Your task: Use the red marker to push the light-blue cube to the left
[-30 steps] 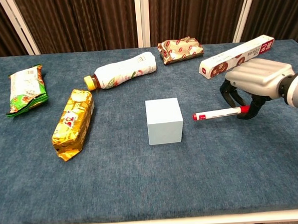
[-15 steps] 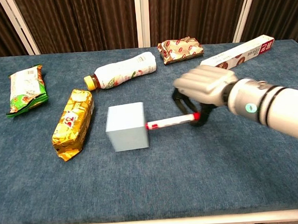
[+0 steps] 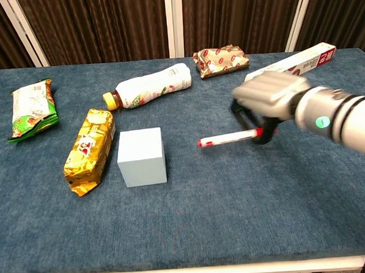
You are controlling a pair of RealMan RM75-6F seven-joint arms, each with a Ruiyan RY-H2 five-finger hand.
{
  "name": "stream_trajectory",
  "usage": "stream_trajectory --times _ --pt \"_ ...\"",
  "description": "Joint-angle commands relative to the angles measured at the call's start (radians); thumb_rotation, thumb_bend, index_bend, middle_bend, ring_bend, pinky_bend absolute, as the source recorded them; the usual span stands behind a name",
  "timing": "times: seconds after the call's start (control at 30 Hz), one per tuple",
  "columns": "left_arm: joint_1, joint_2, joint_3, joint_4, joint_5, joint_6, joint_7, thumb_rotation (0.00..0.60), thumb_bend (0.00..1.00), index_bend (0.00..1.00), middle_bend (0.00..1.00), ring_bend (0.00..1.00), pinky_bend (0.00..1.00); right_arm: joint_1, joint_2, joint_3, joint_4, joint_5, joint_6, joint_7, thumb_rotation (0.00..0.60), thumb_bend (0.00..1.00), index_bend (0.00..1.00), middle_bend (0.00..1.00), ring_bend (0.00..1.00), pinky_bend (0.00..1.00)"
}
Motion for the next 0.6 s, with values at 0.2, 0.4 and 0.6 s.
stream_trajectory --times 0.2,0.4,0.6 --pt "-0.008 -0.013 0.009 -0.03 0.023 -0.003 0.042 0.6 0.0 0.06 0.04 0.0 0.07 -0.141 0.218 -0.104 0.038 -0.178 0.045 0.272 0.6 0.24 0.63 0.63 0.83 0.93" --pt "-0.025 -0.02 0.008 -0.06 0.031 -0.018 0.089 0.6 0.0 0.06 0.04 0.0 0.07 -0.218 0.273 -0.149 0.101 -0.288 0.075 0.456 0.6 0.22 0.63 0.63 0.83 0.93" --pt "-0.032 -0.025 0.011 -0.083 0.031 -0.03 0.125 0.6 0.0 0.06 0.04 0.0 0.07 -0.235 0.256 -0.159 0.196 -0.326 0.025 0.557 0.6 0.01 0.52 0.54 0.81 0.93"
